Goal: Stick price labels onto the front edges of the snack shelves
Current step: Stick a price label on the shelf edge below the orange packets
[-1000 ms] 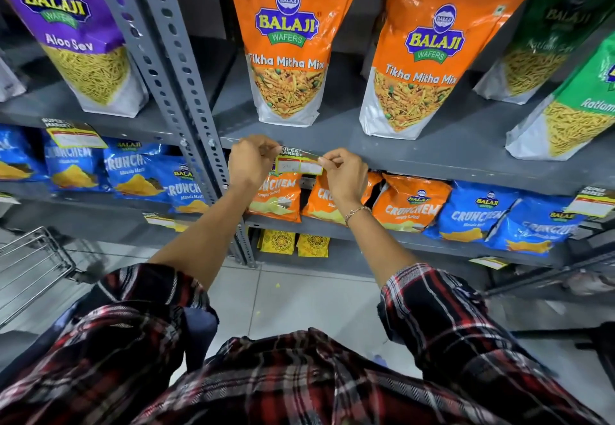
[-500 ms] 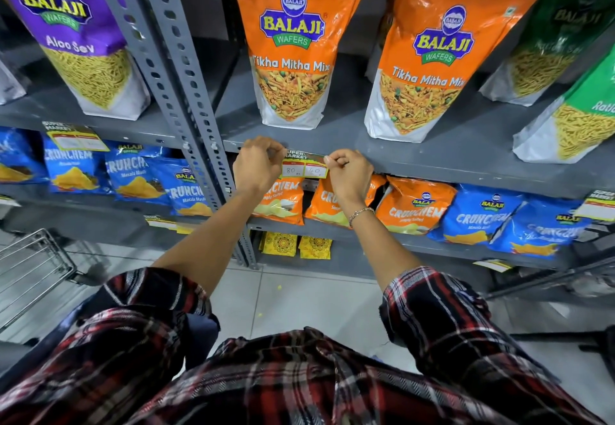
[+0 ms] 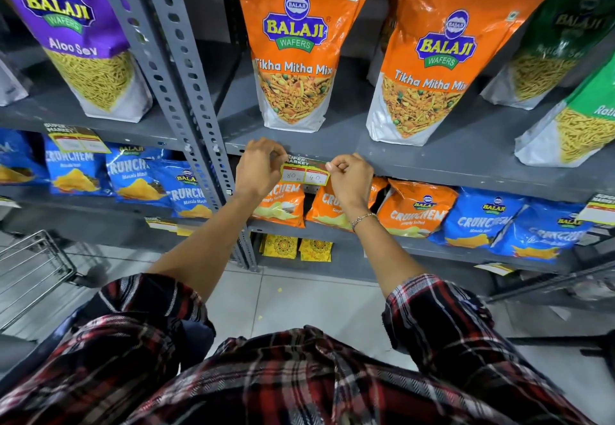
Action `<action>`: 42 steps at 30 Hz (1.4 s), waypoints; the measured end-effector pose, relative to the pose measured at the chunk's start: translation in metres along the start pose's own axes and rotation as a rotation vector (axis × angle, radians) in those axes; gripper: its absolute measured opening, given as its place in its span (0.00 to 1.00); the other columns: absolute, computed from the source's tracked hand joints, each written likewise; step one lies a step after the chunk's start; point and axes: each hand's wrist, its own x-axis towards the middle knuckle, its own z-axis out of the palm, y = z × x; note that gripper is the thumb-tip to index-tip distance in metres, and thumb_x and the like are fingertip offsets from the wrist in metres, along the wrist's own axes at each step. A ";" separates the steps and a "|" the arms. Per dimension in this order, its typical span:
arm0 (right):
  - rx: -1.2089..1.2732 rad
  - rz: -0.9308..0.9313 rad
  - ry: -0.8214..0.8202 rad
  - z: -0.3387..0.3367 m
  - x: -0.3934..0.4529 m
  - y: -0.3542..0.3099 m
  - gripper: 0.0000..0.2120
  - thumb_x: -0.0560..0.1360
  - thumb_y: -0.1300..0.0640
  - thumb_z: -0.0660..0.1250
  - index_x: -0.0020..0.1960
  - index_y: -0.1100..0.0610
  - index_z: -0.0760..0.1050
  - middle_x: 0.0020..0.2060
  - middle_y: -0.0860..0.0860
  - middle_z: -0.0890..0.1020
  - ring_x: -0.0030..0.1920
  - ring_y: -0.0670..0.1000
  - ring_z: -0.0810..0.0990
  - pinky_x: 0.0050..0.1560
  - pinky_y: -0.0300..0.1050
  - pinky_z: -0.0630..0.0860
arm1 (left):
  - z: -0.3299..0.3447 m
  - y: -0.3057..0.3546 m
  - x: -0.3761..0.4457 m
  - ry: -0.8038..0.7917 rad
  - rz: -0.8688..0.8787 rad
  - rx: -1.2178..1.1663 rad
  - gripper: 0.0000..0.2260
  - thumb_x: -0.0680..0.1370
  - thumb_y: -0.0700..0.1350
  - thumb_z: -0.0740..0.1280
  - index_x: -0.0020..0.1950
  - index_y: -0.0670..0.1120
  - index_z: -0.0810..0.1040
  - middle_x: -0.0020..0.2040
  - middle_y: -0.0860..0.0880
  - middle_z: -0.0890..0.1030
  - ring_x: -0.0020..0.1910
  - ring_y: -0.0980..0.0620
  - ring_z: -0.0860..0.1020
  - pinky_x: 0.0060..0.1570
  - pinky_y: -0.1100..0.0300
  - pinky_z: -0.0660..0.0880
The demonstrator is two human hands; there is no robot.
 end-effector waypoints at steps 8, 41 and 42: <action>-0.022 0.019 0.023 0.001 0.000 -0.004 0.06 0.71 0.62 0.72 0.35 0.57 0.79 0.40 0.53 0.83 0.36 0.46 0.78 0.30 0.27 0.63 | 0.004 0.009 -0.002 0.048 -0.078 0.001 0.03 0.74 0.36 0.68 0.45 0.43 0.78 0.47 0.45 0.80 0.49 0.47 0.75 0.44 0.49 0.78; -0.392 -0.148 -0.031 -0.013 0.021 0.002 0.25 0.69 0.37 0.69 0.50 0.57 0.67 0.35 0.55 0.81 0.39 0.59 0.80 0.35 0.45 0.67 | -0.005 -0.005 0.033 -0.235 0.108 -0.052 0.11 0.72 0.40 0.73 0.42 0.44 0.70 0.37 0.47 0.72 0.36 0.50 0.69 0.32 0.61 0.65; -0.398 -0.159 -0.038 -0.013 0.021 0.003 0.24 0.70 0.38 0.68 0.49 0.57 0.67 0.35 0.55 0.80 0.38 0.59 0.80 0.34 0.44 0.66 | -0.006 -0.007 0.033 -0.245 0.107 -0.069 0.11 0.73 0.39 0.72 0.41 0.44 0.69 0.38 0.47 0.72 0.36 0.50 0.69 0.32 0.62 0.65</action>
